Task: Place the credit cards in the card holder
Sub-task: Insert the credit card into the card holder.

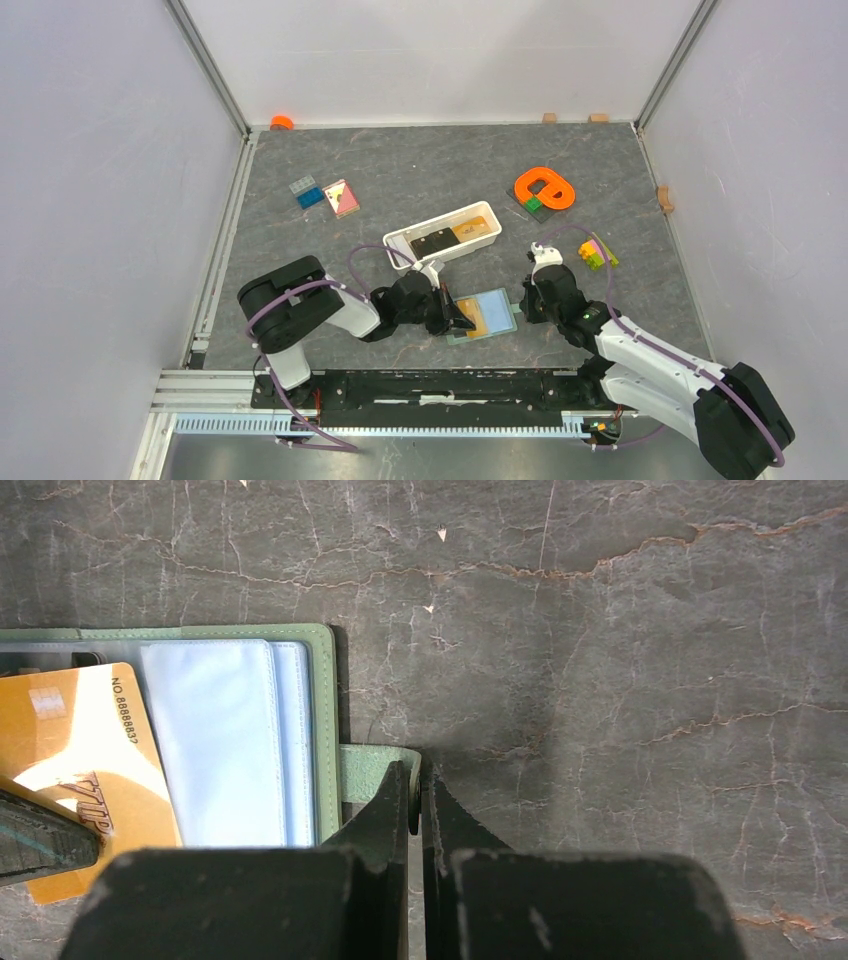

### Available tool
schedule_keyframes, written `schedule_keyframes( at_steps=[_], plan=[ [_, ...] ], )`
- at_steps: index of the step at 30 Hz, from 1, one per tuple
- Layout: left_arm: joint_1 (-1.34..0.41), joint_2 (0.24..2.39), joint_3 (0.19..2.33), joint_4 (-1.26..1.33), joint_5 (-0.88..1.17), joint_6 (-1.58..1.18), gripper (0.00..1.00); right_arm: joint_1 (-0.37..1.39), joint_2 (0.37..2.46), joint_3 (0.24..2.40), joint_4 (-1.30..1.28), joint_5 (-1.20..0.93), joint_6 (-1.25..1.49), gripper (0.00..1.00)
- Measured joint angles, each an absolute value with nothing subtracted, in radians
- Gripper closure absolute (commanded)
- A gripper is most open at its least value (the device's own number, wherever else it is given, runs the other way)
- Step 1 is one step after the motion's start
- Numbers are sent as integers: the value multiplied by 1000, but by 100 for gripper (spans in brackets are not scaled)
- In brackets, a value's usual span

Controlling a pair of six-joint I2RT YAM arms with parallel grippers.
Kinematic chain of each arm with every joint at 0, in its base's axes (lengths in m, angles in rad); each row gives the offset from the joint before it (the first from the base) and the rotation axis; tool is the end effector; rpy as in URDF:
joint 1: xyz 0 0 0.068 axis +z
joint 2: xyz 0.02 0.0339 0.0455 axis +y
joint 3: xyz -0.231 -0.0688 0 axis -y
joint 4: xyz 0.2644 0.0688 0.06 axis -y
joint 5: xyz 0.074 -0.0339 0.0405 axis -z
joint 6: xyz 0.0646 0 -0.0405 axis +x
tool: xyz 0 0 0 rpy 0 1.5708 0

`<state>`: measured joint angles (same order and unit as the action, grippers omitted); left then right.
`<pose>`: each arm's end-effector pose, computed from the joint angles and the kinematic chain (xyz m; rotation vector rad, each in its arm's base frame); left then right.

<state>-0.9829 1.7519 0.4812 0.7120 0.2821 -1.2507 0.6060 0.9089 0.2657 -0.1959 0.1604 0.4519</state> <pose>0.1583 -0.2700 0.0338 -0.1421 2.5639 -1.4344 0.1848 0.1155 0.0826 -0.1118 2.4148 0.2994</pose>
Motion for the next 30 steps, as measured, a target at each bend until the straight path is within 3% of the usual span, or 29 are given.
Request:
schedule_keyframes(
  at_steps=[8, 17, 30],
  plan=[
    [-983, 1774, 480, 751, 290, -1251, 97, 607, 911, 270, -203, 164, 452, 100],
    [-983, 1798, 514, 742, 297, -1250, 90, 609, 904, 273, -226, 180, 452, 100],
    [-981, 1784, 530, 707, 301, -1264, 60, 613, 896, 273, -235, 186, 452, 100]
  ],
)
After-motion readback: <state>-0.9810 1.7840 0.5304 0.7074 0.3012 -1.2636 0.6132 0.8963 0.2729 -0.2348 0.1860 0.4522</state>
